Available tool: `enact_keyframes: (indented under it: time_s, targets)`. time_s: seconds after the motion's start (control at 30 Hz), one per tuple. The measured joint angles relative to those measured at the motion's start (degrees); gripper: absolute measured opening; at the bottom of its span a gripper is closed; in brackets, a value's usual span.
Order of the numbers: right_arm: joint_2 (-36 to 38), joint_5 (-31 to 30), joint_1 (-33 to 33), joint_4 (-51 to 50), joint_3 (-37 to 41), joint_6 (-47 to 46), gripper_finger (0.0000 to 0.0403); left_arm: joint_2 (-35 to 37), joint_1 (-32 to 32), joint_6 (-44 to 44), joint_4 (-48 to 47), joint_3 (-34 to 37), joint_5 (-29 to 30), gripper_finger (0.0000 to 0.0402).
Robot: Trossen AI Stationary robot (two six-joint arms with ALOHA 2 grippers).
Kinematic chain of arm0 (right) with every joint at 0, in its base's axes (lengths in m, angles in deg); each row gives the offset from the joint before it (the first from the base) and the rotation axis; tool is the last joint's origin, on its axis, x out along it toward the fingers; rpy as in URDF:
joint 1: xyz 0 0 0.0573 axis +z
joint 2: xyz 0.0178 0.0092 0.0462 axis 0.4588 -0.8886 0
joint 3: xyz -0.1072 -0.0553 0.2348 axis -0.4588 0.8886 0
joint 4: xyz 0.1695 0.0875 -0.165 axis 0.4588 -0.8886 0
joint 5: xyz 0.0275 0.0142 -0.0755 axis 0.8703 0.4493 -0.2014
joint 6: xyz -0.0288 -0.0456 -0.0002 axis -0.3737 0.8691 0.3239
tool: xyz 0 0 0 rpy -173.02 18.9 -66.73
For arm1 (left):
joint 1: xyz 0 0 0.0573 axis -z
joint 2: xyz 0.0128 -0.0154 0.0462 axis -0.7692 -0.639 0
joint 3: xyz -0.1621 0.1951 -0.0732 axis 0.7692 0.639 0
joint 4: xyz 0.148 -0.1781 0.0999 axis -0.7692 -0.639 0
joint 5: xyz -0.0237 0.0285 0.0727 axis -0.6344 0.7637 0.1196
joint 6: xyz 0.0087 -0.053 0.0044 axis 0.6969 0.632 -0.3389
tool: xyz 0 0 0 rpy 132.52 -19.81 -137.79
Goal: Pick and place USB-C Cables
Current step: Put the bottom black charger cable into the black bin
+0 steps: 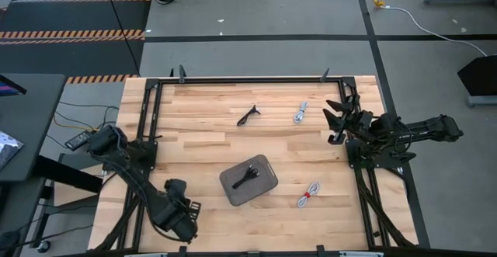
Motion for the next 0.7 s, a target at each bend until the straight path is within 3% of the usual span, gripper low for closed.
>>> enact_keyframes:
  time_s: [0.27, 0.7]
  targets:
    - [0.0, -0.11, 0.0, -0.44, 0.0, -0.87, 0.0155, 0.0, -0.65, 1.1, 12.06, 5.84, 0.21, 0.0176]
    - [0.0, -0.11, 0.0, -4.52, 0.0, -4.46, 0.0155, -0.22, -0.59, 1.51, 6.42, 6.94, -3.64, 0.0176]
